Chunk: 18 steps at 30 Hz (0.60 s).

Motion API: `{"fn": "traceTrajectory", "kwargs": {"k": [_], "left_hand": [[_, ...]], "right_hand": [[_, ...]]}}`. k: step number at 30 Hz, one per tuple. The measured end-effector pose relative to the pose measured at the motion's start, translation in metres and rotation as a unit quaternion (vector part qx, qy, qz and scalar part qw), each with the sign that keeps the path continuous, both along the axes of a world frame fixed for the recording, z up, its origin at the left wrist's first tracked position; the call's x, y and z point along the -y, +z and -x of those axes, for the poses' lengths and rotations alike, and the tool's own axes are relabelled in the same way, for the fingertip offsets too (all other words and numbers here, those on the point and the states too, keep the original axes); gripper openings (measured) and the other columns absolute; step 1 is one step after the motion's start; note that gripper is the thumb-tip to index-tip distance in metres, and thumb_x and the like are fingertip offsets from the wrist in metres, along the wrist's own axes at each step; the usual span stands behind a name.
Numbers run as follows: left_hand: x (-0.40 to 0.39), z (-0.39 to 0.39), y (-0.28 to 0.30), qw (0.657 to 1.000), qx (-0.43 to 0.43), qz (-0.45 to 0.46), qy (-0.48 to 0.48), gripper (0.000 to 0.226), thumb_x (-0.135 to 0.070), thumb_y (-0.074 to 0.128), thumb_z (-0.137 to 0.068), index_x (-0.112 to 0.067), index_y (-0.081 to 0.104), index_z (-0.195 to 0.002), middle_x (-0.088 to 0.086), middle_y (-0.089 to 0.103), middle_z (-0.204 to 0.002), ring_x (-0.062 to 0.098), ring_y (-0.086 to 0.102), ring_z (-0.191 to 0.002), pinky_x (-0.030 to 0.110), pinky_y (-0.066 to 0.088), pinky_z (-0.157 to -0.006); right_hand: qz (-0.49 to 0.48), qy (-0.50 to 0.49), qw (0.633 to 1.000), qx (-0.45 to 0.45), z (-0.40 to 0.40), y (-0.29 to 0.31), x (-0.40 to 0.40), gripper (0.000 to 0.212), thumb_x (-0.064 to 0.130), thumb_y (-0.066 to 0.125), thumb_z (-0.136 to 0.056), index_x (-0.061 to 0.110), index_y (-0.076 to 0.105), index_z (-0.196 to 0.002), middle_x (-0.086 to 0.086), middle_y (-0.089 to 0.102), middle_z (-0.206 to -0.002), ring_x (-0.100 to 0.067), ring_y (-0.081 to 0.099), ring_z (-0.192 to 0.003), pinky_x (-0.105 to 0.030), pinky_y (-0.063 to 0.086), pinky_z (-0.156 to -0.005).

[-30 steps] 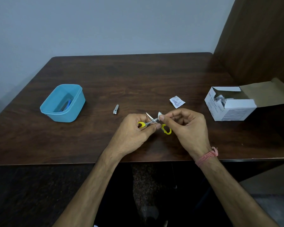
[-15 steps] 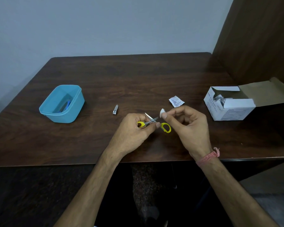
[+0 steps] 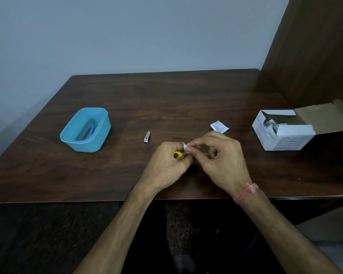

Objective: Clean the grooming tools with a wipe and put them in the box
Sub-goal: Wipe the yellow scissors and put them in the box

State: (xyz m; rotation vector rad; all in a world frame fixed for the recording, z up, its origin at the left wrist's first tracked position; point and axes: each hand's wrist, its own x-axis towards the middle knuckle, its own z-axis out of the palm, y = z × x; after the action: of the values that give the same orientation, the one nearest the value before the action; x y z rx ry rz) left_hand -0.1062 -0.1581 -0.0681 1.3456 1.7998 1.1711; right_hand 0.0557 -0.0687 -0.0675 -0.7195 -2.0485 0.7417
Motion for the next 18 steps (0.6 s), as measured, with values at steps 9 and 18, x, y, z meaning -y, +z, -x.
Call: {"fn": "traceTrajectory", "kwargs": {"k": [9,18], "left_hand": [[-0.001,0.001,-0.003,1.000,0.000,-0.018,-0.007,0.015,-0.030,0.073,-0.098,-0.032,0.082,-0.086,-0.009,0.069,-0.069,0.007,0.057,-0.065,0.041,0.051,-0.067],[0.000,0.003,0.001,1.000,0.000,0.012,-0.016,0.021,-0.038,0.072,-0.097,-0.028,0.086,-0.110,0.002,0.086,-0.100,0.021,0.081,-0.101,0.052,0.063,-0.095]], "right_hand": [[-0.010,-0.039,0.999,0.021,-0.003,-0.001,0.008,0.010,0.022,0.091,-0.091,0.029,0.086,-0.096,0.016,0.073,-0.094,-0.004,0.075,-0.088,-0.027,0.062,-0.072],[-0.005,-0.049,0.999,0.004,0.019,0.011,0.011,0.010,0.025,0.090,-0.091,0.032,0.087,-0.097,0.017,0.074,-0.094,-0.006,0.075,-0.087,-0.037,0.063,-0.079]]}}
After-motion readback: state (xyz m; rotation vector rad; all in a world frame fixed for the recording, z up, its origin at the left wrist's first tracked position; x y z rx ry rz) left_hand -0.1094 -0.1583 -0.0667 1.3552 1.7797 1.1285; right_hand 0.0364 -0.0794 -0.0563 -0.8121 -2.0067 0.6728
